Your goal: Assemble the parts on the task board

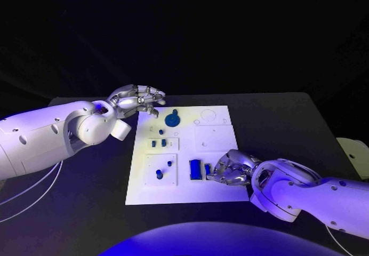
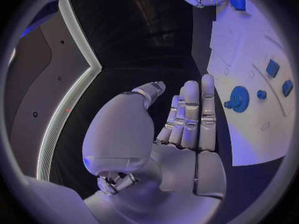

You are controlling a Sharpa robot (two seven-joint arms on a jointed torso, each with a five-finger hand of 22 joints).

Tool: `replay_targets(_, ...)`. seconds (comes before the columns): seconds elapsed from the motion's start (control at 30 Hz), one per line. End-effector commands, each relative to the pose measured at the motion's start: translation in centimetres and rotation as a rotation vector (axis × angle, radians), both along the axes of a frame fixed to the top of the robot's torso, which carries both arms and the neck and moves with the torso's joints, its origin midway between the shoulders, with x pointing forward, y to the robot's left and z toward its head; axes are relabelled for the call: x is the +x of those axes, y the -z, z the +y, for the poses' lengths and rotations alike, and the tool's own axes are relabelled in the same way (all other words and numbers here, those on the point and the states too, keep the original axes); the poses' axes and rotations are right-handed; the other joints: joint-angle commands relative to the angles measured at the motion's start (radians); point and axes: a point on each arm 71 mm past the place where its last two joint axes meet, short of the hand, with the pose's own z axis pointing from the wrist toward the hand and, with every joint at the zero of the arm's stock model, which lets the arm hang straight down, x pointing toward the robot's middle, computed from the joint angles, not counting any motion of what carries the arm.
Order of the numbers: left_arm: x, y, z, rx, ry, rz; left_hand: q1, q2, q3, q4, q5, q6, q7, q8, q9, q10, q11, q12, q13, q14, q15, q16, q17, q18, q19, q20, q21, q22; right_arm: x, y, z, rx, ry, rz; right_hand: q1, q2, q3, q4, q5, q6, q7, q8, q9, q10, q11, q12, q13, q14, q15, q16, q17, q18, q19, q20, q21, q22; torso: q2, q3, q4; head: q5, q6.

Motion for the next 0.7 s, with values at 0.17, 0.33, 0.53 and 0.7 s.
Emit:
replay_targets(0.17, -0.05, -0.09, -0.22, -0.008, 0.015, -0.004, -0.012, 0.001, 0.002, 0.007, 0.004, -0.007, 0.040, 0.005, -0.001, -0.005, -0.002, 0.004, 0.000, -0.007, 0.000, 0.007, -0.001, 0.009, -0.001, 0.005, -0.005, -0.001, 0.32, 0.47, 0.14, -0.033, -0.023, 0.010, 0.028, 0.007, -0.004, -0.002, -0.004, 0.007, -0.003, 0.007, 0.006, 0.006, 0.000, 0.004, 0.090, 0.109, -0.006, 0.004, 0.263, -0.005, 0.024, -0.004, 0.002, 0.165, 0.000, -0.0004, 0.0010, 0.003, -0.003)
replay_targets(0.33, -0.06, -0.09, -0.17, -0.007, 0.014, -0.004, -0.014, 0.003, 0.002, 0.009, 0.004, -0.008, 0.040, 0.006, -0.001, -0.005, -0.002, 0.005, 0.000, -0.007, 0.000, 0.007, -0.001, 0.009, 0.000, 0.005, -0.005, -0.001, 0.58, 0.63, -0.03, -0.044, -0.017, 0.005, 0.049, 0.008, 0.000, -0.007, -0.006, 0.006, -0.005, 0.008, 0.009, 0.006, -0.002, 0.003, 0.090, 0.109, -0.007, 0.004, 0.263, -0.005, 0.024, -0.005, 0.001, 0.166, -0.001, -0.0011, 0.0002, 0.002, -0.005)
replay_targets(0.53, -0.06, -0.10, -0.18, -0.008, 0.015, -0.004, -0.014, 0.004, 0.002, 0.010, 0.005, -0.008, 0.040, 0.007, -0.002, -0.005, -0.002, 0.005, 0.000, -0.007, 0.000, 0.007, -0.001, 0.009, 0.000, 0.005, -0.006, -0.001, 0.69, 0.63, -0.03, -0.041, -0.018, -0.004, 0.065, 0.002, 0.000, -0.013, -0.010, 0.004, -0.005, 0.008, 0.012, 0.005, -0.002, 0.003, 0.090, 0.109, -0.007, 0.004, 0.263, -0.005, 0.024, -0.006, 0.000, 0.166, 0.000, -0.0004, -0.0004, 0.003, -0.005)
replay_targets(0.7, -0.06, -0.10, -0.14, -0.008, 0.013, -0.005, -0.014, 0.004, 0.002, 0.010, 0.005, -0.008, 0.040, 0.007, -0.002, -0.005, -0.002, 0.005, 0.000, -0.007, 0.000, 0.007, -0.001, 0.009, 0.000, 0.005, -0.006, -0.001, 0.57, 0.21, -0.02, -0.023, -0.016, -0.037, 0.065, 0.000, -0.002, -0.012, -0.009, 0.004, -0.004, 0.008, 0.012, 0.005, -0.002, 0.003, 0.090, 0.109, -0.007, 0.004, 0.263, -0.005, 0.023, -0.006, -0.002, 0.165, 0.000, 0.0003, -0.0006, 0.003, -0.002)
